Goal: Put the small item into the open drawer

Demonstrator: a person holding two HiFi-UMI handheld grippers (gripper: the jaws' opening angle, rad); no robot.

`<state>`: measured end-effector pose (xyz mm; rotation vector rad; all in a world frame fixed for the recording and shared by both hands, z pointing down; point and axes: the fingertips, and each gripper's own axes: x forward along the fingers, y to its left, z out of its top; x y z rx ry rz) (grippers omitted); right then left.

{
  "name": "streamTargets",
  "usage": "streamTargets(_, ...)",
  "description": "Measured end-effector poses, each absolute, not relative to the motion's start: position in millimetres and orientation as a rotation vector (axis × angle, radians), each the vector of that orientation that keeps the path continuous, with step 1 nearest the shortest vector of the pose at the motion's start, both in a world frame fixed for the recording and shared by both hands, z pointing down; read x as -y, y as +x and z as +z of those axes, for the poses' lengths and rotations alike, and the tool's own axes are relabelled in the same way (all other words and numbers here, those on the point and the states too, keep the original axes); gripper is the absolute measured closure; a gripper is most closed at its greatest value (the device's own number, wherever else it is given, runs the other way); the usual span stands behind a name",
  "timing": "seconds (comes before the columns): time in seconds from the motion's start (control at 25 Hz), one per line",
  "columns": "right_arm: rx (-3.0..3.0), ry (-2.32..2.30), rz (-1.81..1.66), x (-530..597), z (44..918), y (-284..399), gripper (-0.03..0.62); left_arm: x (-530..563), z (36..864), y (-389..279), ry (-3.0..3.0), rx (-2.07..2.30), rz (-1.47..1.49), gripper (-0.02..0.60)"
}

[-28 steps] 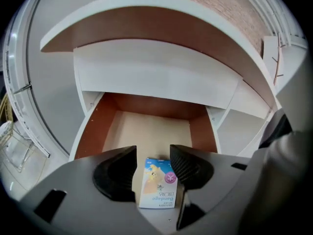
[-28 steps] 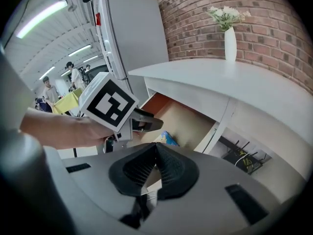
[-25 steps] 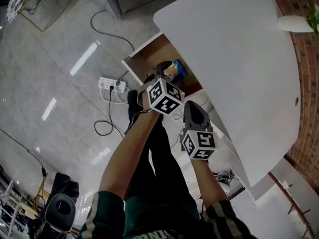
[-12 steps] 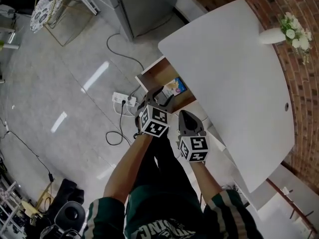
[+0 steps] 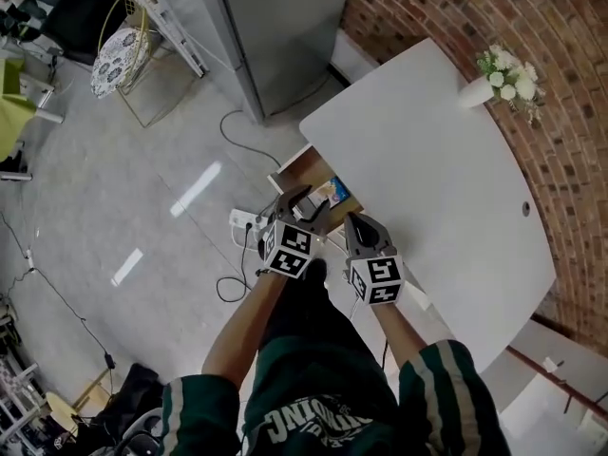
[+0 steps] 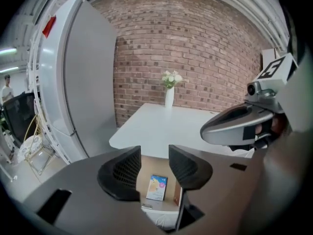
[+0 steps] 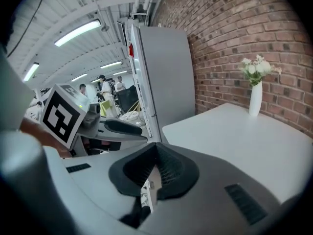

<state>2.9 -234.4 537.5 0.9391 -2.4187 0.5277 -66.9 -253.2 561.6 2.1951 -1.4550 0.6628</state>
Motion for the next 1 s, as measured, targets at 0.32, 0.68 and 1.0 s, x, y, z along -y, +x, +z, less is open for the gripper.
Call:
streamTargets(0.32, 2.564, 0.956, 0.424, 242, 453, -6, 0.571, 254, 457, -80, 2.282, 1.620, 0.509, 0.449)
streamTargets(0.68, 2.718, 0.977, 0.277, 254, 363, -6, 0.571, 250, 372, -94, 2.352, 1.773, 0.457, 0.460)
streamTargets(1.0, 2.790, 0.948, 0.250, 250, 327, -6, 0.571, 243, 326, -108, 2.365, 1.890, 0.393, 0.504)
